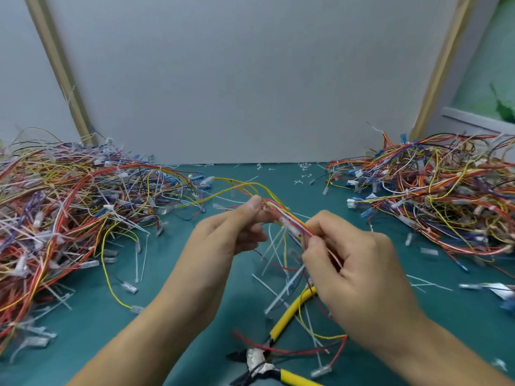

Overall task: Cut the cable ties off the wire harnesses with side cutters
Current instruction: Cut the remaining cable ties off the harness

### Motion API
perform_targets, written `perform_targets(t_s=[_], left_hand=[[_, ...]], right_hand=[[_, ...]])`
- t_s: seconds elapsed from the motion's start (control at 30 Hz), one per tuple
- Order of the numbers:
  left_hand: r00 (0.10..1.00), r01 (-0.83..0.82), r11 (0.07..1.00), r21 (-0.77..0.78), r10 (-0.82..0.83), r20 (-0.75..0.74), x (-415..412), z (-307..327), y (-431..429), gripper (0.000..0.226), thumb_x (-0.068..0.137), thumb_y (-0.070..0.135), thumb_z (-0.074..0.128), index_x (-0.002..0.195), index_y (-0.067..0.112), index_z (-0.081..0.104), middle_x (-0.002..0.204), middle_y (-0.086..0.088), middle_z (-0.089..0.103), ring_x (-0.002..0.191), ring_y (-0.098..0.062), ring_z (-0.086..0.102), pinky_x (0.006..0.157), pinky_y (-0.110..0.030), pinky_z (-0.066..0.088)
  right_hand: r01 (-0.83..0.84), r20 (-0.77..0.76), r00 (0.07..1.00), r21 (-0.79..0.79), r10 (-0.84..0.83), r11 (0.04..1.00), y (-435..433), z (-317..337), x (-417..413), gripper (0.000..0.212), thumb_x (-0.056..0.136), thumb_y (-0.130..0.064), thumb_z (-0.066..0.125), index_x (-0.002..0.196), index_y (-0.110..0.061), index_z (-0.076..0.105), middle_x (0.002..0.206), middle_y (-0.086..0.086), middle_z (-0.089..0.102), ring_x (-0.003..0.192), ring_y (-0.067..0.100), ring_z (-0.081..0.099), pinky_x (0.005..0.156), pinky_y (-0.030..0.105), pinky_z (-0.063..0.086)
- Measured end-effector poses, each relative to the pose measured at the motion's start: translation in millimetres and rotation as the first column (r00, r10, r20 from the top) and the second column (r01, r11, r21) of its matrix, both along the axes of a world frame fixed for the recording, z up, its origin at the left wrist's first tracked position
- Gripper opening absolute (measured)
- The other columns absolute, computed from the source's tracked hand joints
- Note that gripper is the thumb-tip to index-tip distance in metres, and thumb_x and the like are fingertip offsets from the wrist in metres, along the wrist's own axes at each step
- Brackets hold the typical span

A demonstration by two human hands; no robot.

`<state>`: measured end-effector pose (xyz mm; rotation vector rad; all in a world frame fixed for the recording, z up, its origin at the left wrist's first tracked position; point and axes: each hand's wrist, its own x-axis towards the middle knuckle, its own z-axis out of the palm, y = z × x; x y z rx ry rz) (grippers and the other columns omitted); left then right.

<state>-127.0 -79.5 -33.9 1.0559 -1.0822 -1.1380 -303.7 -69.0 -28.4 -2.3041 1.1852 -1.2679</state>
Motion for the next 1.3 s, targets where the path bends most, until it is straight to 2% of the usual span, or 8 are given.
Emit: perform_targets(t_s=[0.13,0.27,0.4,0.53,0.67,0.77,0.9,1.3], left_hand=[[0.956,0.184,0.979,0.082,-0.159,-0.247,-2,7,4,0.022,0.075,0.038,0.072,0.079,0.016,0.076,0.077,-0.005,0.067,0.066,-0.016,0.067,0.064,-0.025,0.058],[0.945,0.175,0.979,0.101,-0.138,-0.297,-2,8,4,0.011,0.073,0.014,0.070,0.082,0.008,0.073,0.076,-0.009,0.070,0.065,-0.019,0.072,0.058,-0.024,0.059],[0.942,0.180,0.981,0.066,-0.153,-0.299,-2,9,5,0.021,0.071,0.011,0.068,0.091,0.003,0.069,0.075,-0.009,0.071,0.059,-0.019,0.070,0.054,-0.023,0.057],[0.944,0.218,0.976,0.000,-0.211,-0.253,-4,8,9,0.020,0.072,0.015,0.068,0.088,0.006,0.074,0.074,-0.008,0.069,0.057,-0.018,0.067,0.055,-0.022,0.055],[0.935,0.258,0.965,-0.050,-0.263,-0.238,-8,9,12,0.015,0.080,0.013,0.063,0.087,0.009,0.077,0.074,-0.007,0.067,0.056,-0.016,0.065,0.054,-0.023,0.055],[0.937,0.262,0.962,-0.075,-0.272,-0.220,-9,9,13,0.015,0.086,0.012,0.058,0.090,0.005,0.070,0.071,-0.007,0.069,0.057,-0.016,0.067,0.055,-0.023,0.055],[0.936,0.269,0.960,-0.073,-0.279,-0.216,-11,9,14,0.015,0.089,0.013,0.056,0.095,0.002,0.064,0.069,-0.009,0.069,0.055,-0.017,0.066,0.054,-0.023,0.055],[0.951,0.233,0.972,-0.011,-0.230,-0.205,-7,12,12,0.012,0.078,0.022,0.066,0.078,0.012,0.072,0.065,-0.008,0.061,0.047,-0.015,0.051,0.044,-0.019,0.043]], right_hand=[[0.028,-0.295,0.952,-0.178,-0.081,0.984,11,3,7,0.019,0.087,-0.031,0.044,0.076,-0.023,0.057,0.049,-0.006,0.038,0.044,0.019,0.043,0.039,0.037,0.038],[-0.055,-0.419,0.908,-0.156,-0.016,0.986,13,-3,10,0.023,0.089,-0.036,0.045,0.078,-0.024,0.061,0.055,-0.005,0.051,0.051,0.016,0.049,0.046,0.037,0.043],[-0.090,-0.119,0.989,-0.005,0.088,0.996,3,-1,4,0.038,0.091,-0.051,0.044,0.074,-0.024,0.064,0.066,-0.006,0.055,0.063,0.013,0.054,0.057,0.035,0.044],[-0.055,0.273,0.962,0.147,0.013,0.988,-11,2,-2,0.022,0.088,-0.042,0.057,0.078,-0.024,0.066,0.070,-0.003,0.062,0.062,0.017,0.060,0.058,0.042,0.052],[-0.208,0.353,0.931,0.312,0.090,0.927,-14,-4,3,0.014,0.082,-0.037,0.063,0.093,-0.037,0.072,0.081,-0.007,0.072,0.077,0.018,0.068,0.071,0.051,0.057],[-0.336,0.449,0.877,0.321,0.170,0.885,-15,-6,4,0.018,0.084,-0.028,0.065,0.098,-0.033,0.076,0.085,-0.007,0.076,0.081,0.011,0.071,0.080,0.034,0.058],[-0.440,0.542,0.807,0.290,0.233,0.850,-15,-4,2,0.015,0.084,-0.017,0.069,0.095,-0.022,0.077,0.084,0.002,0.077,0.079,0.008,0.072,0.073,0.016,0.053],[-0.411,0.469,0.848,0.293,0.245,0.863,-16,1,-2,0.012,0.086,-0.009,0.071,0.075,-0.012,0.069,0.057,-0.006,0.059,0.052,0.006,0.053,0.053,0.015,0.043]])
